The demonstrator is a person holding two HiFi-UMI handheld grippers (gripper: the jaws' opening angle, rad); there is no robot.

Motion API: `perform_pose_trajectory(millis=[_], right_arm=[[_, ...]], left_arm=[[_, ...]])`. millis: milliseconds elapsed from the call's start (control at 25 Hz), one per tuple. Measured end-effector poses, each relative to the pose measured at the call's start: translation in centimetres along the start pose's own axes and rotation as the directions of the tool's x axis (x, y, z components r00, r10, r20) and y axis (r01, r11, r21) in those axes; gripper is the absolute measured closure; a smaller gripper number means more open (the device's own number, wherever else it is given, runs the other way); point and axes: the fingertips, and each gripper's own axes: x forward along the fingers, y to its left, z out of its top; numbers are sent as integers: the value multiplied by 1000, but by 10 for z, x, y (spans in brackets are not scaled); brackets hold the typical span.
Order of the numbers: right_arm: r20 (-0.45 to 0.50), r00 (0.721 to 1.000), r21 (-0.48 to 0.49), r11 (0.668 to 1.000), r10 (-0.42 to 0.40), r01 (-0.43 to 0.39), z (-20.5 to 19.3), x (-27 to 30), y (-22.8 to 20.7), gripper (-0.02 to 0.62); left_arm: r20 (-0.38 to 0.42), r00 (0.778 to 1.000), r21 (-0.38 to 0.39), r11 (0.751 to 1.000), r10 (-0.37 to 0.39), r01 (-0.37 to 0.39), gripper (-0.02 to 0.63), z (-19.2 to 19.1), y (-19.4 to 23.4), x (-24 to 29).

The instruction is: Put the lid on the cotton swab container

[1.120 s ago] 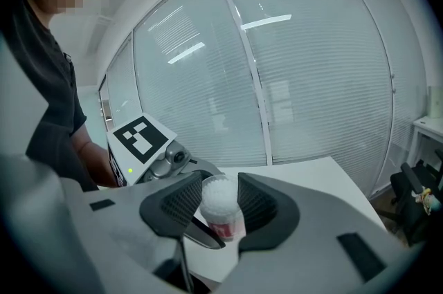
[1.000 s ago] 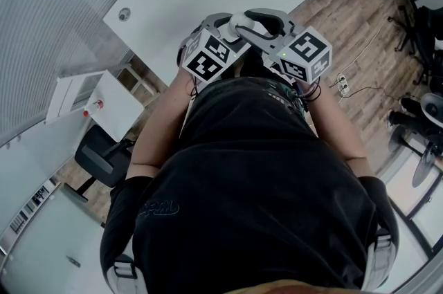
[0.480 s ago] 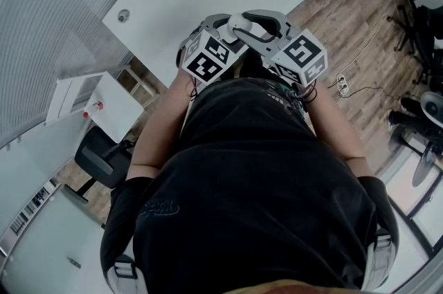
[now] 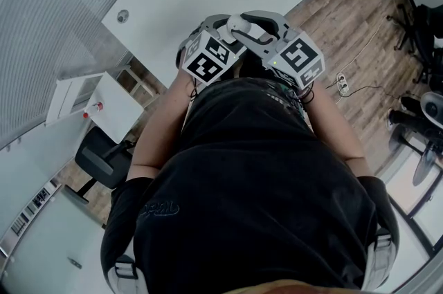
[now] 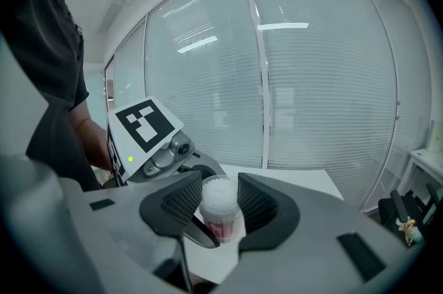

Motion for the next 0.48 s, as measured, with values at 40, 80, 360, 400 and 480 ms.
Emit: perform_pose_trajectory(millis=[40,80,360,400,480], right_arm=[[1,1000,-9,1000,-5,5,0,0,0,422],[1,1000,-17,1000,-10,10,-1,0,1,422],[9,1000,16,1000,-3,3,-3,-2,-1,422],[6,1000,20,1000,1,-2,-5,-2,-1,422],[-1,1000,35,999,10,-10,-9,-2,-1,422]], left_arm=[[-2,1000,2,1000,-1,1,346,0,-1,1],[-4,1000,5,1000,-1,1,345,0,-1,1],[0,1000,-11,1000,-8,8,345,-1,-3,3],[-3,1000,-14,1000,-10,10,344,-1,-3,4],[-8,1000,-21,1000,-13,13,342,-4,-5,6]])
